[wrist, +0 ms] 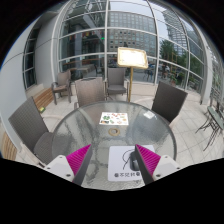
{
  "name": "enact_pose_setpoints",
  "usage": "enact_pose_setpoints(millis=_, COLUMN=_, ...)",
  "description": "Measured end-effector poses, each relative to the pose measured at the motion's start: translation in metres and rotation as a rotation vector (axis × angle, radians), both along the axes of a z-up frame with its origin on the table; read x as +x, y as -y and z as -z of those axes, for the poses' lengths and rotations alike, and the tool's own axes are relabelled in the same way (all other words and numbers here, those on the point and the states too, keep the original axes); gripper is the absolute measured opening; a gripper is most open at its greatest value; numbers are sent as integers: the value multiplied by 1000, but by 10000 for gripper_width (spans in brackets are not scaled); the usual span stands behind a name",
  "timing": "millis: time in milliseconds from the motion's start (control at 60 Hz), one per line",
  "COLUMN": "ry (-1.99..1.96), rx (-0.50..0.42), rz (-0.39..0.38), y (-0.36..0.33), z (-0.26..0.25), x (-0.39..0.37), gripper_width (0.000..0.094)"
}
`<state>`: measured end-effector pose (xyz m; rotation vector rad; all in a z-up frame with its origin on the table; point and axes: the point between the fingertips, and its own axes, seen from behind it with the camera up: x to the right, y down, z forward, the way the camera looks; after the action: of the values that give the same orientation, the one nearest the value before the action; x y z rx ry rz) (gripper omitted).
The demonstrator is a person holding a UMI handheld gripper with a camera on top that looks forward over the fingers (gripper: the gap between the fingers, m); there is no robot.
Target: Arrange mouse
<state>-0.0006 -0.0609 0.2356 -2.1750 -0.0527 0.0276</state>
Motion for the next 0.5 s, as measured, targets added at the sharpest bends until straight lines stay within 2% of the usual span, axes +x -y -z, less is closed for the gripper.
enact_pose_setpoints(millis=500, ry=11, rx=28, rz=-54, y=57, z=-16, x=-48, gripper_width=861)
